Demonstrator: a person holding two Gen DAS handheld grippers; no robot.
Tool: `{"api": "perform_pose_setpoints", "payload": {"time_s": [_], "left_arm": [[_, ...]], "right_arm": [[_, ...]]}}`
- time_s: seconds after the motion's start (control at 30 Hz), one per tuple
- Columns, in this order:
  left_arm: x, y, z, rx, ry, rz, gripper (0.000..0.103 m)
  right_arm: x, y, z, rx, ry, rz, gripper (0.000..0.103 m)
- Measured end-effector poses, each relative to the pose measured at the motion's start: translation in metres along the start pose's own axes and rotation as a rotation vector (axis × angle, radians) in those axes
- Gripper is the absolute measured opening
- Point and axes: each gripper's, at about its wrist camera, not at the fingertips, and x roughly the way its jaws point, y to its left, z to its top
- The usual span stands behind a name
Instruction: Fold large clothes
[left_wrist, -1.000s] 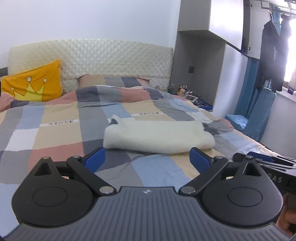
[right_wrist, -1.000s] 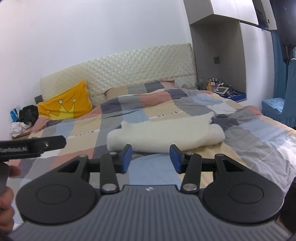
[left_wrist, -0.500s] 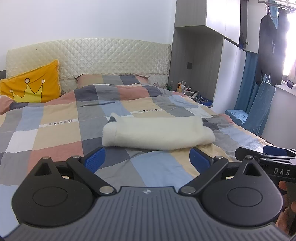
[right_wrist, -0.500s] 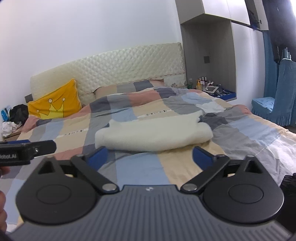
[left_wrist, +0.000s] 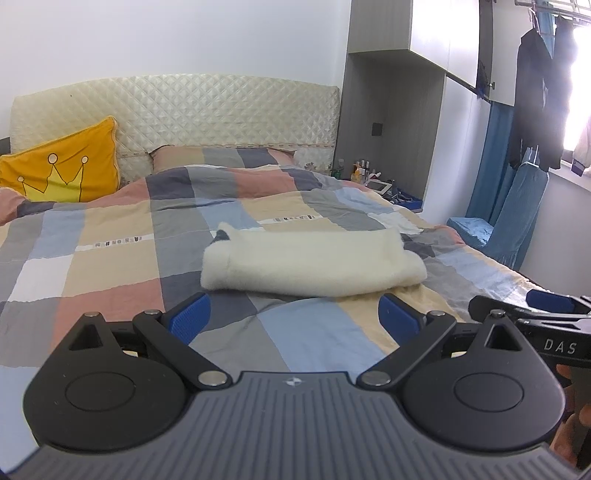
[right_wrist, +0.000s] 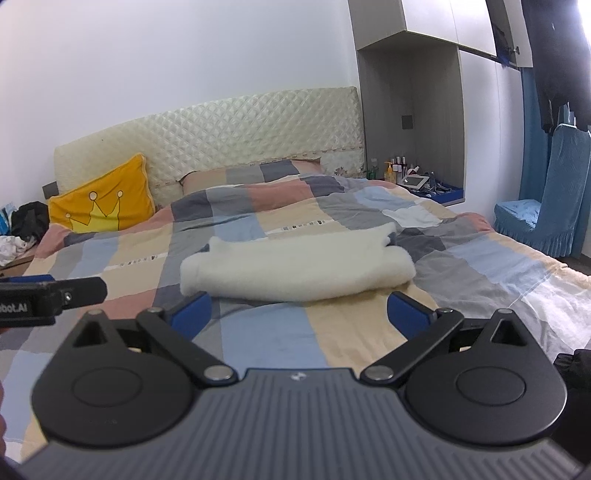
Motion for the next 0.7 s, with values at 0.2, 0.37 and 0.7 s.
{"api": "perform_pose_setpoints", "payload": {"time_s": [0.2,0.37,0.7], "left_arm": [[-0.0009,0.0002,0.0003,-0.011,-0.001,0.000,0.099],[-0.0029,-0.0024,0.0005,-0.002,-0.005,0.003,0.099],[-0.0065,-0.0034,0.0019,-0.010,-0.014,0.009,0.099]], "right_arm": [[-0.0022,0.0041,-0.0022,-0.008,-0.001,0.001,0.103],[-0.0012,0.0031,-0.0022,-0.001,0.006,0.001,0.103],[-0.0041,0.0043,-0.0009,-0.008,0.002,0.001,0.103]]}}
